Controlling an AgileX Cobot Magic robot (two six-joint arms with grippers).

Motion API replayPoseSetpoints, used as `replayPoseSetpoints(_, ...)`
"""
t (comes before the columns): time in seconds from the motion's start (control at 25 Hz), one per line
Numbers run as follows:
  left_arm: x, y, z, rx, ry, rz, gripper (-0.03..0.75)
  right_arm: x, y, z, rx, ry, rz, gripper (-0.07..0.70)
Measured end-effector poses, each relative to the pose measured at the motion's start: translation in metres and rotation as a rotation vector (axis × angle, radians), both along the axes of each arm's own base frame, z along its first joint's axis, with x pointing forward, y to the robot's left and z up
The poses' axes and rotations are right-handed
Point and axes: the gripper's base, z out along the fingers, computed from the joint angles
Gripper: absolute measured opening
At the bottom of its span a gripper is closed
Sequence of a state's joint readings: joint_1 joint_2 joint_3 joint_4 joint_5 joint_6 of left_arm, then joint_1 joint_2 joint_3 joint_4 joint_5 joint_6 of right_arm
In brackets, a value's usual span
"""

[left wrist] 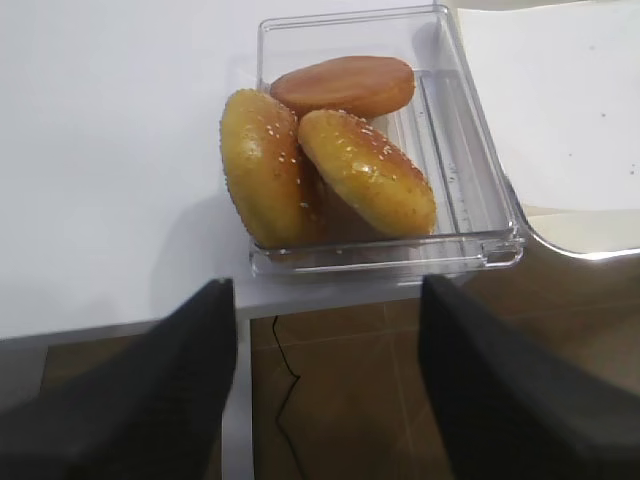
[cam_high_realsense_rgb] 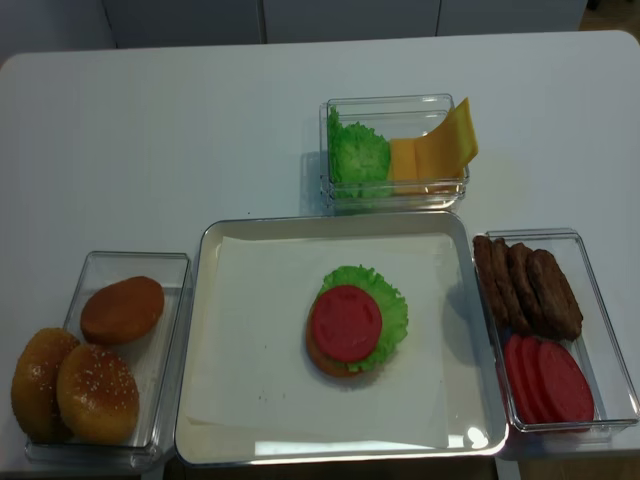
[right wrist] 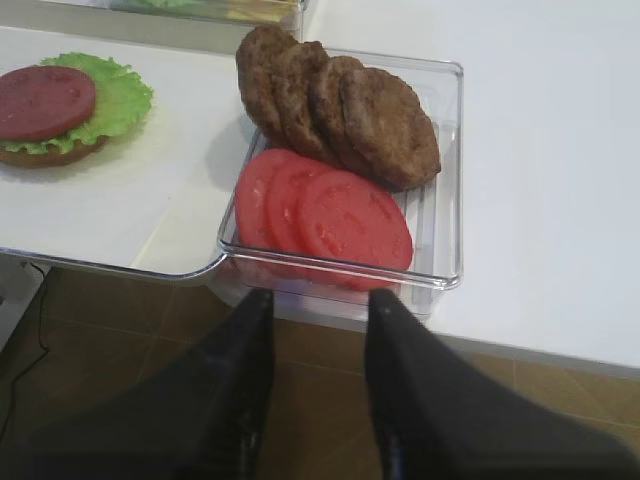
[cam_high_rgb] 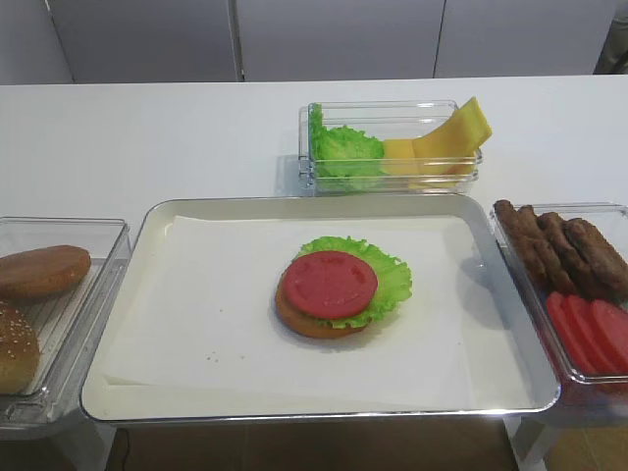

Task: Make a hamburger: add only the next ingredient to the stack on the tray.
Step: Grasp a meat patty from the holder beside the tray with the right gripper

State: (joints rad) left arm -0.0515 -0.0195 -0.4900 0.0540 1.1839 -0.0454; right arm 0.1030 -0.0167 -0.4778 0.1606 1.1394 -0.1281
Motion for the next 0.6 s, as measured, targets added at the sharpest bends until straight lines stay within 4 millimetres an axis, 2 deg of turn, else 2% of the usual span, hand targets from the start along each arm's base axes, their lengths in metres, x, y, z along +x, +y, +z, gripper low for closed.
replayPoseSetpoints(0.24,0.0,0.0,0.0,0.0,0.0,0.0,0.428,0.0,0.0,0.0,0.0,0.0,0.0,0.207)
replayPoseSetpoints(0.6,0.0,0.0,0.0,0.0,0.0,0.0,0.428,0.0,0.0,0.0,0.0,0.0,0.0,0.2)
